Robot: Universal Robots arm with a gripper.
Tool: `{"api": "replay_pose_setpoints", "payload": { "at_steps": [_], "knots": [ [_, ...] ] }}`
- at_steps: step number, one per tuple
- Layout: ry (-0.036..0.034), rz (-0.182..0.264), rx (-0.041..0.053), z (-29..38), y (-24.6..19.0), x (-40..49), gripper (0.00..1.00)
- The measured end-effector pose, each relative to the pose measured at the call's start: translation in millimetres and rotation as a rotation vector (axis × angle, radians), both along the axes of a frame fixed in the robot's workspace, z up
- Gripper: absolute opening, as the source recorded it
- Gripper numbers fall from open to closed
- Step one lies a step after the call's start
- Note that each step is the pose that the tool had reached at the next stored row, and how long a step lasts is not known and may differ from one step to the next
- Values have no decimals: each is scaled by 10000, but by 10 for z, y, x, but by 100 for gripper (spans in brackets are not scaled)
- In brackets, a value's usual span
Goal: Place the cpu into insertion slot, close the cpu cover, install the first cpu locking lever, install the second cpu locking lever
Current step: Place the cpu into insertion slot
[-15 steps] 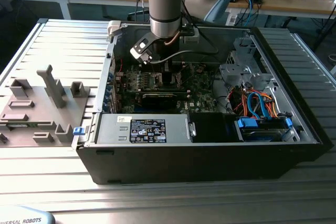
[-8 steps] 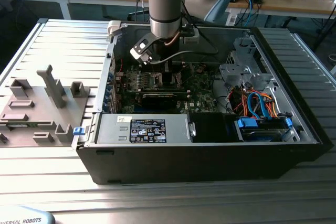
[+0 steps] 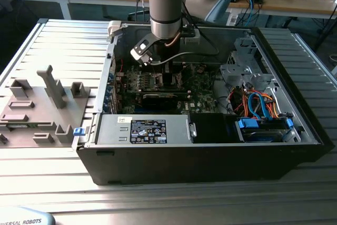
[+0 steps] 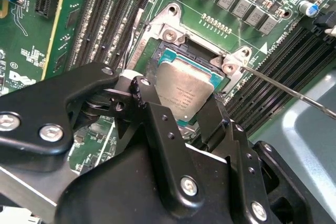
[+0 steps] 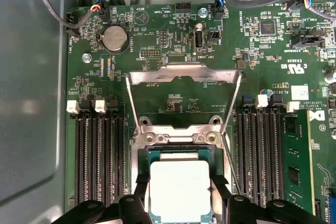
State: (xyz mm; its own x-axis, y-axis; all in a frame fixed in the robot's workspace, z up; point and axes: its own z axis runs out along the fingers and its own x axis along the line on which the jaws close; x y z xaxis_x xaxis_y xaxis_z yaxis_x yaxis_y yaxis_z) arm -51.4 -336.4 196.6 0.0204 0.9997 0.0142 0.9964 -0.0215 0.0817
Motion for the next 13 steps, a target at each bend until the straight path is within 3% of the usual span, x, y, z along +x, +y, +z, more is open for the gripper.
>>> {"api": "replay_pose_setpoints", "payload": {
  "at_steps": [8, 13],
  "knots": [
    [1, -32, 9, -2, -28, -1, 54],
    [2, -32, 7, -1, 5, -1, 54]
  ]
}}
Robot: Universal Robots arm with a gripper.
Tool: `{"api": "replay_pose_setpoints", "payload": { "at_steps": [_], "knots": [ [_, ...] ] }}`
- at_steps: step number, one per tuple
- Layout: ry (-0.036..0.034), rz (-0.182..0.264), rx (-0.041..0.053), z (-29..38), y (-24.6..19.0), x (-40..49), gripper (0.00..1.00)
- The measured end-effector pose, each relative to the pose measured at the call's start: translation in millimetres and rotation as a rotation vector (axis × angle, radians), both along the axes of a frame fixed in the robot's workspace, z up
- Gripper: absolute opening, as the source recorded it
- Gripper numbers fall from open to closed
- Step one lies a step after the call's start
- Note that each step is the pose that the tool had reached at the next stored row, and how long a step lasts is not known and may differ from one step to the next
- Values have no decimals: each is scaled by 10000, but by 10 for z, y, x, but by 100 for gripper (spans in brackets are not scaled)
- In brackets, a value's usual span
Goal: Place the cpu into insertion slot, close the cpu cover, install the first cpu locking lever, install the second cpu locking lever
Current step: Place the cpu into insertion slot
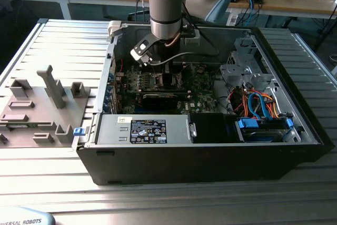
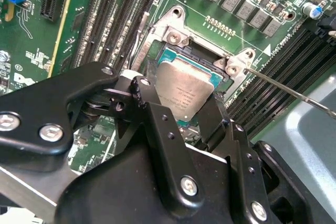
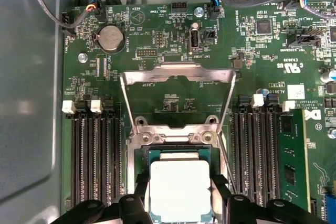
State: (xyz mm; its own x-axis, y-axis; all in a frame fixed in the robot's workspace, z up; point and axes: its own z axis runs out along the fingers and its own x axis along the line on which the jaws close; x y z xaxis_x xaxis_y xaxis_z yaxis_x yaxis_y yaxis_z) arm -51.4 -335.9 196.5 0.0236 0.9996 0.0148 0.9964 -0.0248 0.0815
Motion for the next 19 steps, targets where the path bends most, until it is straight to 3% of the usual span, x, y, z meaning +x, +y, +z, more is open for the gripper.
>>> {"api": "replay_pose_setpoints", "payload": {
  "at_steps": [6, 12, 19],
  "knots": [
    [0, -452, 2, -16, 4, 0, 54],
    [-1, -114, 3, -20, 4, -1, 54],
    [5, -133, -5, -34, 0, -2, 54]
  ]
}}
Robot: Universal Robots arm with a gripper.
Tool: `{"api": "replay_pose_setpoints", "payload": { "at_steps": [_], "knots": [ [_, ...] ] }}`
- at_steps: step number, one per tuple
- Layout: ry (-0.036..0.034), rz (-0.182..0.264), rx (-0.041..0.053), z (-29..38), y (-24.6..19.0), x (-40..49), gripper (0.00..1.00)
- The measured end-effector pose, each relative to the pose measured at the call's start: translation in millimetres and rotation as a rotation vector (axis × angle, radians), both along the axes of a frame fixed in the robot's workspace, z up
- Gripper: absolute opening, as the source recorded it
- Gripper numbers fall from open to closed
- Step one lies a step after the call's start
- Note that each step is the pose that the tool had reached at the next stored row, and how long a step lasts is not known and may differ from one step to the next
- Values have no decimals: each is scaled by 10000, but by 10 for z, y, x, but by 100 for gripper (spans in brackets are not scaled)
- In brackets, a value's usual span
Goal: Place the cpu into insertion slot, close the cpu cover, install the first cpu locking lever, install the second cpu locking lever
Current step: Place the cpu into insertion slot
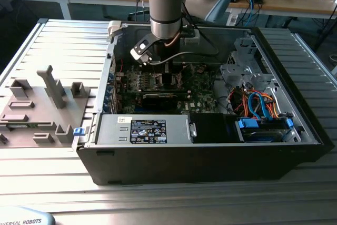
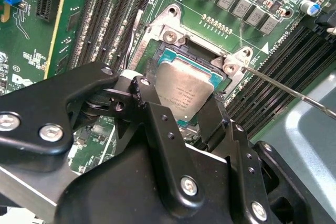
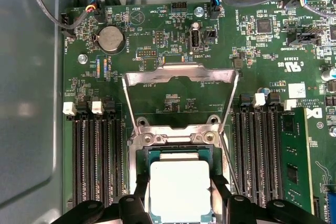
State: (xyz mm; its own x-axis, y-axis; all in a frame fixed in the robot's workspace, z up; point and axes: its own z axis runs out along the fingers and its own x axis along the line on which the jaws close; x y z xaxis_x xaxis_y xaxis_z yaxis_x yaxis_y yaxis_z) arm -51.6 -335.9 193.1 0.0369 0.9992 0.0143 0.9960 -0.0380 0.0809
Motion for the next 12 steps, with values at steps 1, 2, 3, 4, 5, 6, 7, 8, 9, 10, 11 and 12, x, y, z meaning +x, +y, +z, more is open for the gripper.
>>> {"api": "replay_pose_setpoints", "payload": {
  "at_steps": [1, 2, 3, 4, 5, 6, 7, 8, 9, 10, 11, 12],
  "knots": [
    [0, 0, -1, 0, 0, 0, 54],
    [0, 0, 0, 0, 0, 0, 54],
    [0, -1, 4, -2, 0, 0, 55],
    [-5, -1, 20, -6, 5, 2, 55],
    [-8, -2, 11, -6, 4, 2, 55],
    [-8, -2, 10, -6, 4, 2, 61],
    [-7, -1, 9, -6, 4, 2, 61],
    [-6, -1, 9, -6, 4, 2, 61],
    [-6, -1, 10, -4, 4, 2, 61],
    [-12, -1, 20, 13, 6, 3, 61],
    [-20, 0, 35, 51, 8, 4, 61],
    [-12, 0, 17, 87, 6, 3, 61]
  ]
}}
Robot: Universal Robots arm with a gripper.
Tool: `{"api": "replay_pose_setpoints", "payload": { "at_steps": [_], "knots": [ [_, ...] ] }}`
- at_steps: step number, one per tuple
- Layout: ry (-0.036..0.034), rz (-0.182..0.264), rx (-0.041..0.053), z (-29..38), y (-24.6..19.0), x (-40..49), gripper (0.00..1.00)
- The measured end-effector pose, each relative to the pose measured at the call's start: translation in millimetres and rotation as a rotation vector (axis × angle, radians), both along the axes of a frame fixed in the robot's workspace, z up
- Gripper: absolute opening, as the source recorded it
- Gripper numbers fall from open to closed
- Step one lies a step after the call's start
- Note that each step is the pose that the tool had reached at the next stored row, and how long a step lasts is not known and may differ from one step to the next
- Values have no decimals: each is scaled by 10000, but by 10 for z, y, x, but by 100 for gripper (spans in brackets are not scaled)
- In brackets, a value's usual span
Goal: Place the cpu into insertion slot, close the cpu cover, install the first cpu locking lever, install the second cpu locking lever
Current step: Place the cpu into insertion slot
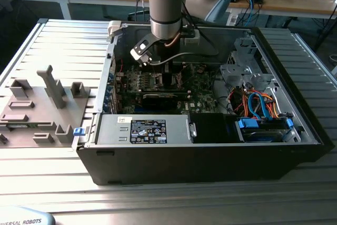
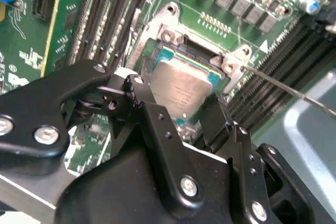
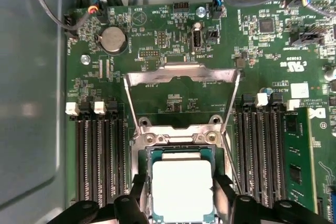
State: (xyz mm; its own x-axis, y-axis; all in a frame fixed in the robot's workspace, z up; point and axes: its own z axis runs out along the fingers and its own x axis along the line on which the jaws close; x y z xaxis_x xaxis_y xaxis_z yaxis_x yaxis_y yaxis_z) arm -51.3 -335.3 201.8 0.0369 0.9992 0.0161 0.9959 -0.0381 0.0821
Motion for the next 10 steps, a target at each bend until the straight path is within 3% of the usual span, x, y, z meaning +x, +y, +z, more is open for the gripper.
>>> {"api": "replay_pose_setpoints", "payload": {
  "at_steps": [3, 10],
  "knots": [
    [2, -1, -1, 72, -1, -1, 61],
    [0, 0, 40, 158, -3, -1, 59]
  ]
}}
